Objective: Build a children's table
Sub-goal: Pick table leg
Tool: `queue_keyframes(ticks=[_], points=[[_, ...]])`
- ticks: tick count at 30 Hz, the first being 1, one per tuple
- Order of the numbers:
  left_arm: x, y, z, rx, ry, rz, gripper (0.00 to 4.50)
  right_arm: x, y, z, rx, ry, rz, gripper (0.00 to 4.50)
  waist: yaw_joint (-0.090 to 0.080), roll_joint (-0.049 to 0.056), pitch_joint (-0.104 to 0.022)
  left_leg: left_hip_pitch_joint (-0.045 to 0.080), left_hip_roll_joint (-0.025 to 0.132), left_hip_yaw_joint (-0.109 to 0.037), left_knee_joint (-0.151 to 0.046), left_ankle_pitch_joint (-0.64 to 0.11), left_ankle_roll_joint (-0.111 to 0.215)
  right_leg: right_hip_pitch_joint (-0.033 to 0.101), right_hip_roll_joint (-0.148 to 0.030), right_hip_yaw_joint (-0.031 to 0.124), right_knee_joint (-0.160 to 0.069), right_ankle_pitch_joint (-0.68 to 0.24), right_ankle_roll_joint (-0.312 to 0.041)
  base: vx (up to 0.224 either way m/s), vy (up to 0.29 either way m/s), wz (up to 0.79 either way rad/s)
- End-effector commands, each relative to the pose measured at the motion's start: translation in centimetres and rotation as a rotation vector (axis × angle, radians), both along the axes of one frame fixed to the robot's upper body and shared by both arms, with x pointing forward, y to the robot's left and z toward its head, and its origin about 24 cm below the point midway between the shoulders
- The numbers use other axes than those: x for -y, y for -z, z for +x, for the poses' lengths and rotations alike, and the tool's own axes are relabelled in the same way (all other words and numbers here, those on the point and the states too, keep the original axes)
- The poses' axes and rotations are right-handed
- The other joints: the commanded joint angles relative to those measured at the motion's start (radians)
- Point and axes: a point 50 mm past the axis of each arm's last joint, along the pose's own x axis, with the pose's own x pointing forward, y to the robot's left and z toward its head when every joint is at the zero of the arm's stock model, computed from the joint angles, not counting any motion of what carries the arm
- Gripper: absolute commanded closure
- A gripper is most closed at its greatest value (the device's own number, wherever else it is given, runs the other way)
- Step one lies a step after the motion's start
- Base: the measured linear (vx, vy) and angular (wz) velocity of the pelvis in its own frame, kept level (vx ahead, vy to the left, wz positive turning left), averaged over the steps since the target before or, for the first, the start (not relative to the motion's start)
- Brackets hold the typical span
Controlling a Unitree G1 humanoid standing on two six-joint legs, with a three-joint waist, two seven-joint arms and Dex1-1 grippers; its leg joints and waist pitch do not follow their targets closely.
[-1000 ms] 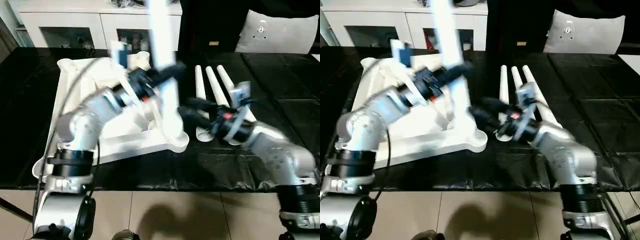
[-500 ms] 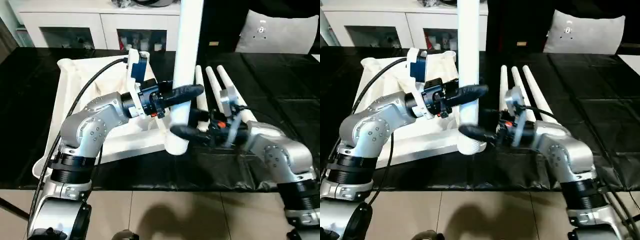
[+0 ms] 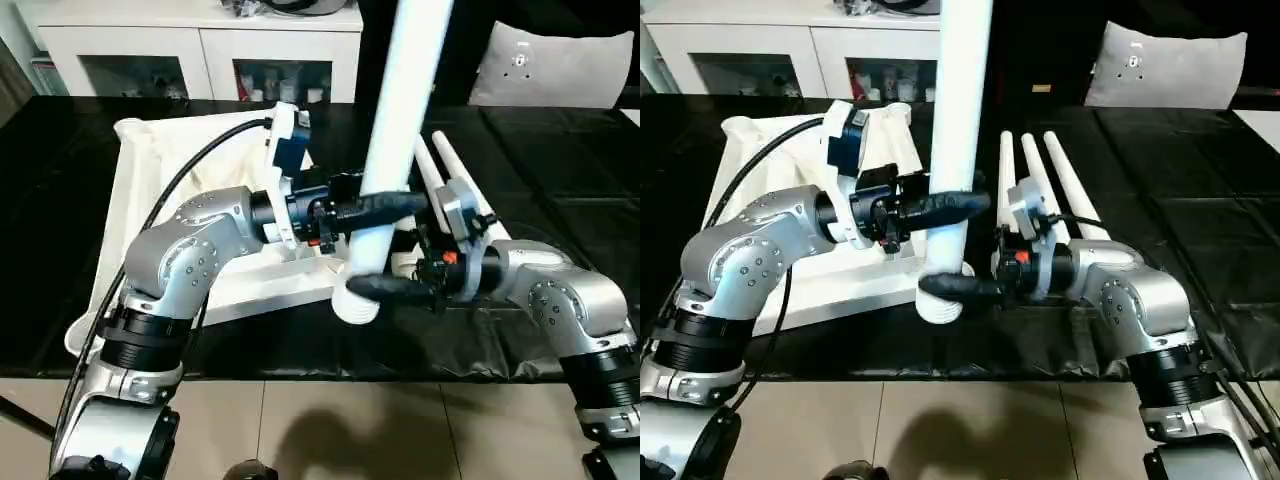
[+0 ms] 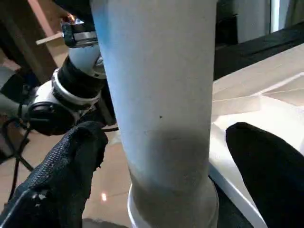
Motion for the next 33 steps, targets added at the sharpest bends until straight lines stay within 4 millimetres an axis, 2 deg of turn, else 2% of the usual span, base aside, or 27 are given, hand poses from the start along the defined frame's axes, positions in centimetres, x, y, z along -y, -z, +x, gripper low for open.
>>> queue_keyframes(ticks=[1, 10, 11, 13, 16, 19, 21, 33], points=[[0.2, -0.2, -0.3, 0.025, 0.013, 0.008, 2.64, -0.2, -0.3, 0.3, 0.022, -0.007, -0.015, 0.0, 0.003, -0.015, -0.068, 0.026, 0.048, -0.008, -0.054, -0.071, 0.066, 0.047, -0.067, 0.026, -0.067, 0.092, -0.287, 0.0, 0.0, 0.0], [0.7, 0.1, -0.4, 0.019, 0.016, 0.02, 2.64, -0.5, -0.3, 0.5, 0.045, -0.005, -0.017, 0.0, 0.002, -0.016, -0.07, 0.025, 0.048, -0.007, -0.052, -0.064, 0.07, 0.048, -0.066, 0.025, -0.065, 0.103, -0.288, 0.0, 0.0, 0.0], [0.7, 0.1, -0.3, 0.019, 0.016, 0.021, 2.64, -0.5, -0.3, 0.5, 0.045, -0.005, -0.016, 0.35, 0.003, -0.013, -0.07, 0.026, 0.048, -0.008, -0.052, -0.065, 0.069, 0.047, -0.066, 0.025, -0.065, 0.102, -0.288, 0.0, 0.0, 0.0], [0.8, 0.2, -0.3, 0.018, 0.013, 0.022, 2.64, -0.5, -0.3, 0.5, 0.043, -0.008, -0.015, 0.35, 0.003, -0.013, -0.07, 0.026, 0.049, -0.008, -0.052, -0.065, 0.07, 0.047, -0.066, 0.026, -0.065, 0.106, -0.29, 0.0, 0.0, 0.0], [0.9, 0.3, -0.3, 0.019, 0.005, 0.023, 2.64, -0.6, -0.1, 0.5, 0.039, -0.013, -0.018, 0.77, 0.002, -0.015, -0.07, 0.025, 0.048, -0.008, -0.052, -0.065, 0.071, 0.048, -0.065, 0.025, -0.065, 0.11, -0.291, 0.0, 0.0, 0.0], [0.9, 0.2, -0.2, 0.022, 0.0, 0.024, 2.64, -0.7, 0.1, 0.5, 0.038, -0.012, -0.026, 0.85, 0.002, -0.015, -0.07, 0.026, 0.049, -0.008, -0.052, -0.063, 0.072, 0.048, -0.066, 0.025, -0.064, 0.108, -0.289, 0.0, 0.0, 0.0], [0.9, 0.3, -0.2, 0.023, -0.003, 0.027, 2.64, -0.7, 0.1, 0.5, 0.037, -0.01, -0.027, 1.12, 0.002, -0.015, -0.07, 0.025, 0.049, -0.008, -0.052, -0.06, 0.073, 0.048, -0.065, 0.025, -0.064, 0.115, -0.29, 0.0, 0.0, 0.0], [1.0, 0.3, -0.1, 0.028, -0.012, 0.03, 2.64, -1.0, 0.9, 0.5, 0.035, 0.003, -0.073, 2.11, 0.002, -0.012, -0.071, 0.026, 0.049, -0.009, -0.051, -0.066, 0.07, 0.048, -0.066, 0.025, -0.063, 0.115, -0.291, 0.0, 0.0, 0.0]])
